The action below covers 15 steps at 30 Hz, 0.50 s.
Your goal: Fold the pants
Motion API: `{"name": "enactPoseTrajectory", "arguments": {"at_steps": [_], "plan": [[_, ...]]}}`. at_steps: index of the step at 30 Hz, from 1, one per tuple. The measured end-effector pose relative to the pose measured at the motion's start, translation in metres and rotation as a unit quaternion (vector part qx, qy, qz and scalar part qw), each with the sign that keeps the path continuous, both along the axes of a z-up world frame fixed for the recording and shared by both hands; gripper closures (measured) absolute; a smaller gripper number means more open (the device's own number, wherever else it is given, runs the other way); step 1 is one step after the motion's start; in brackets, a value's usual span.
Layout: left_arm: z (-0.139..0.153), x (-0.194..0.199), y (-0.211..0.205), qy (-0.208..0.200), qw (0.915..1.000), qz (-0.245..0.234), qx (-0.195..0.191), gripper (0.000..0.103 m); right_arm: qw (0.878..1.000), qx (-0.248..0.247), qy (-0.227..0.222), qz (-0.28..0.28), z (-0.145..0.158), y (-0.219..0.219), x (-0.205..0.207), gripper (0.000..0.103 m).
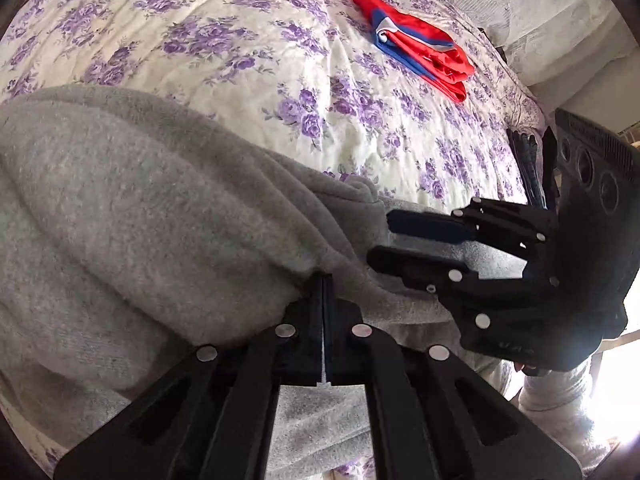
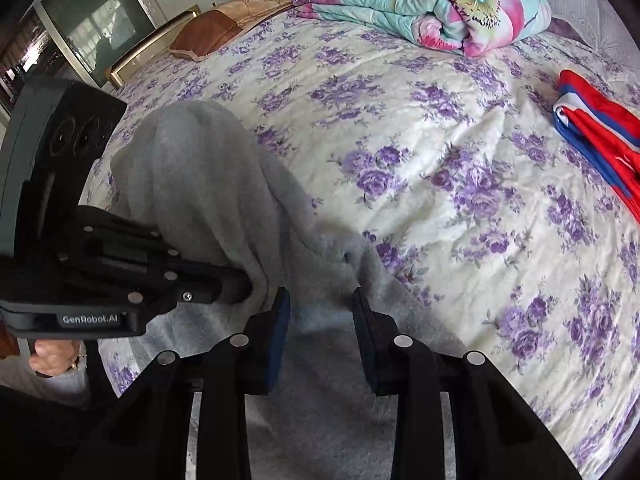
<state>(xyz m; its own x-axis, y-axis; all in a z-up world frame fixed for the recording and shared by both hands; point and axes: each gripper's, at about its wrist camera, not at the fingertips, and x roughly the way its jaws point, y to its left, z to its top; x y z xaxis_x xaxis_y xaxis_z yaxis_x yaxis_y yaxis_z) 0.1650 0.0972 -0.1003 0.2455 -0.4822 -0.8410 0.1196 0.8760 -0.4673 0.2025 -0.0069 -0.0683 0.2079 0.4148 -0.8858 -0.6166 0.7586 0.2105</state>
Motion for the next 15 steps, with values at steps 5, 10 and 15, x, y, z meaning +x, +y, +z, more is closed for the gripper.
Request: {"name": "enactPoseTrajectory", "arguments": {"at_steps": [5, 10, 15], "plan": [[0.002, -0.002, 0.000, -0.006, 1.0000, -0.007, 0.004, 0.102, 1.000, -0.013, 0.022, 0.002, -0.014, 0.012, 0.013, 0.061], [0.021, -0.032, 0.001, -0.040, 0.9976, -0.014, 0.054, 0.102, 1.000, -0.001, 0.012, -0.015, 0.005, 0.008, 0.012, 0.096], [0.001, -0.042, 0.005, -0.019, 0.9962, -0.018, 0.083, 0.102, 0.998, -0.022, -0.039, -0.040, 0.041, 0.014, 0.040, 0.097]]}}
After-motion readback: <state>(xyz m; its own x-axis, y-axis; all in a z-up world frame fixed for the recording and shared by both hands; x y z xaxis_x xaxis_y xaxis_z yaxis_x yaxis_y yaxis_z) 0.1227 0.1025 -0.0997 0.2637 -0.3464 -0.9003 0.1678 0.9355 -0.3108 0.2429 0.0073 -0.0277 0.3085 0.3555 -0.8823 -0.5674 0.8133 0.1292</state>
